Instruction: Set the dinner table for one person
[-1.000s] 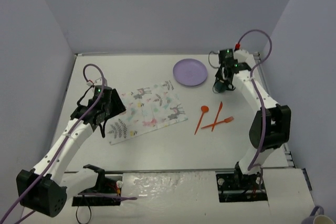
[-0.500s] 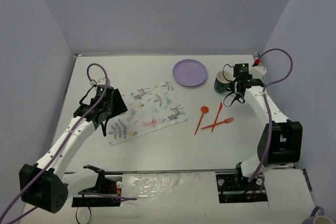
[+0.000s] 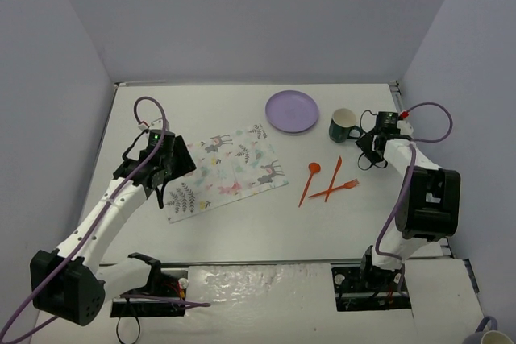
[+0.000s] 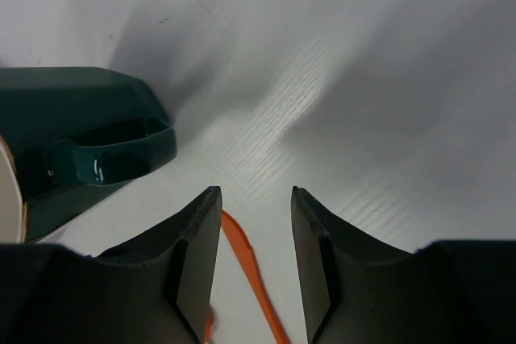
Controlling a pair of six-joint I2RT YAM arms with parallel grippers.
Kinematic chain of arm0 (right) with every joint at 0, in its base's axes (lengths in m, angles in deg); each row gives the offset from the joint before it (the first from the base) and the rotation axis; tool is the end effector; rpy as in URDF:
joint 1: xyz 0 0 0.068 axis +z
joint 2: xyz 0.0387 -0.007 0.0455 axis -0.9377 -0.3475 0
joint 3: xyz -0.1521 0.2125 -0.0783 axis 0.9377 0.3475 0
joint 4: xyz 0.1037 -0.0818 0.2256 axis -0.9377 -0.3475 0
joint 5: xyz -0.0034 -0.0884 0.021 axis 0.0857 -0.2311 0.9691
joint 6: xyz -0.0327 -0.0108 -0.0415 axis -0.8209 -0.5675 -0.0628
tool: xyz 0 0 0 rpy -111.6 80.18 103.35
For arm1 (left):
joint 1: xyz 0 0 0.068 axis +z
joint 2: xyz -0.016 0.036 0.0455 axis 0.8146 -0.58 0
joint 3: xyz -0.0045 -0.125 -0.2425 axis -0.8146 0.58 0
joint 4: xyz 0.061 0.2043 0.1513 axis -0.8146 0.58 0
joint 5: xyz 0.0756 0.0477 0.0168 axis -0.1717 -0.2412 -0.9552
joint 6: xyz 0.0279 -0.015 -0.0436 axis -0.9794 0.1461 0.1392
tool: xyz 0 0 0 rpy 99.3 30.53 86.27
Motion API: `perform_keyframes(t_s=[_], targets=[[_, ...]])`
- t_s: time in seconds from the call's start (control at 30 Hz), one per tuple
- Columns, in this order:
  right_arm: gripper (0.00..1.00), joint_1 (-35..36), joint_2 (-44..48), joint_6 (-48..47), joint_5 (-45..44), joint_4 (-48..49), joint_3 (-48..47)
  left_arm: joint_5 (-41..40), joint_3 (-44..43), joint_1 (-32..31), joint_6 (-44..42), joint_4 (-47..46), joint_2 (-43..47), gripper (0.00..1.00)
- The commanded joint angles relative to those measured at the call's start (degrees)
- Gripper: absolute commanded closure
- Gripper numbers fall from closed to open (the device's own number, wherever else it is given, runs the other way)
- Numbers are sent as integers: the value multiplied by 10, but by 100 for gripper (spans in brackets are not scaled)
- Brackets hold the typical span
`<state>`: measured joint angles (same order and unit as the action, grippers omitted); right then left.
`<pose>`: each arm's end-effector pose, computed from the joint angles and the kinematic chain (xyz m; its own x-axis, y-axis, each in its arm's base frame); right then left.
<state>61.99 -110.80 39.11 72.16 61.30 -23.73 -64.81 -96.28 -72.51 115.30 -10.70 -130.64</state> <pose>0.3478 -0.0489 0.2054 -0.3398 0.7430 -0.5767 0.5668 0.6511 0.5048 0.2278 -0.0721 0.2900 -0.6489 -0.4766 -0.5931 -0.2015 0.8593 -0.4700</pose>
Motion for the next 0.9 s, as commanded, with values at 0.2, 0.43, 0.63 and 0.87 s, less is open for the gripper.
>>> perform_keyframes(t_s=[0.2, 0.43, 0.63, 0.87], targets=[[66, -57, 27, 85, 139, 174, 103, -7, -11, -2, -9, -36, -12, 50], [64, -57, 49, 68, 162, 204, 94, -10, -11, -2, -9, -39, -17, 51], [62, -52, 69, 57, 192, 205, 53, -11, -9, -2, -9, -41, -16, 51], [60, -32, 43, 65, 195, 187, -7, 0, -9, -2, -3, -52, -25, 51]])
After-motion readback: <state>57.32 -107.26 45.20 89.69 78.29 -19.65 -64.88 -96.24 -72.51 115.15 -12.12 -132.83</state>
